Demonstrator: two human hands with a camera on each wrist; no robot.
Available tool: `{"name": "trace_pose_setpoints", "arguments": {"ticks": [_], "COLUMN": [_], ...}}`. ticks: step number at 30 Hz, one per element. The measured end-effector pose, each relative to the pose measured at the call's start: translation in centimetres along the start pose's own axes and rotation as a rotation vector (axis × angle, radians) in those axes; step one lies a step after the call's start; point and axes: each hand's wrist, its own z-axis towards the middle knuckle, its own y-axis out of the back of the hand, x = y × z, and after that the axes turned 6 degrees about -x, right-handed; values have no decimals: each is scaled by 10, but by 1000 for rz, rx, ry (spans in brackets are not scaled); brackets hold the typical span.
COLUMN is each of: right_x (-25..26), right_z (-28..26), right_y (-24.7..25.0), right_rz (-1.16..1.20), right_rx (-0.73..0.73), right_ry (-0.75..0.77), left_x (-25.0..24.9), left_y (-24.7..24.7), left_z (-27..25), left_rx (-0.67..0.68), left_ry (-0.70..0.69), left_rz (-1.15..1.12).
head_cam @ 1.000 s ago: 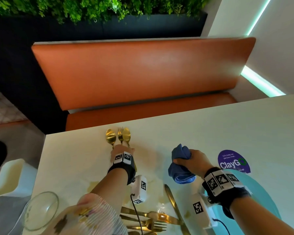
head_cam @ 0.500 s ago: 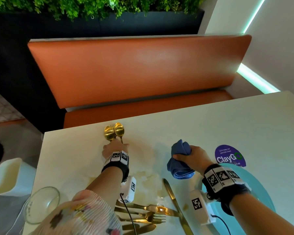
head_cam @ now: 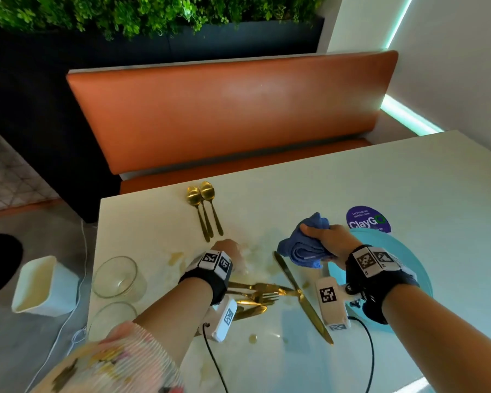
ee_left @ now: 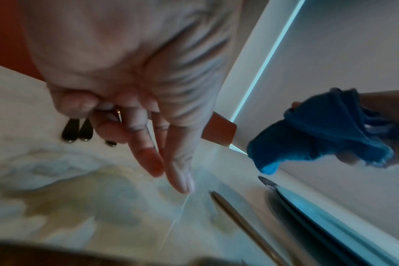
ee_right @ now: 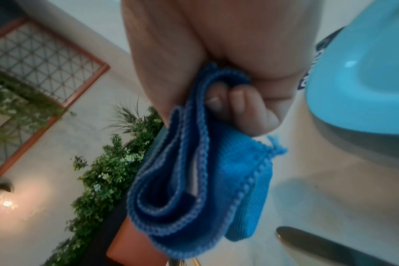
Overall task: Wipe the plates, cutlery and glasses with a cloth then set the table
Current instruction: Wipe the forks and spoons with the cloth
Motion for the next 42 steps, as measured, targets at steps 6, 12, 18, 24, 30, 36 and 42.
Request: {"name": "trace_pose_setpoints", "arguments": {"ticks": [6, 12, 18, 24, 30, 36, 42], "right_x": [-29, -55, -75, -77, -63, -43, -26], "right_z": [-30, -49, -57, -63, -71, -77, -67], "right_y": [7, 13, 13, 3, -18, -36, -27], "right_rz": [20, 15, 76, 198, 429, 597, 48], "right_rx": [9, -25, -63, -62, -66, -17, -204], "right_ry": [-54, -72, -120, -146, -100, -20, 98], "left_x": [7, 11, 5, -7, -39, -64, -76], "left_y": [-37, -49, -46, -30, -11, -7, -4], "left_z": [-41, -57, -67, -73, -84, -99, -105], "left_rx": [-70, -202, -245, -298, -215, -201, -167], "left_ry": [-53, -139, -135, -76, -98, -82, -100], "left_rz": [99, 288, 207, -147, -553, -533, -506]}}
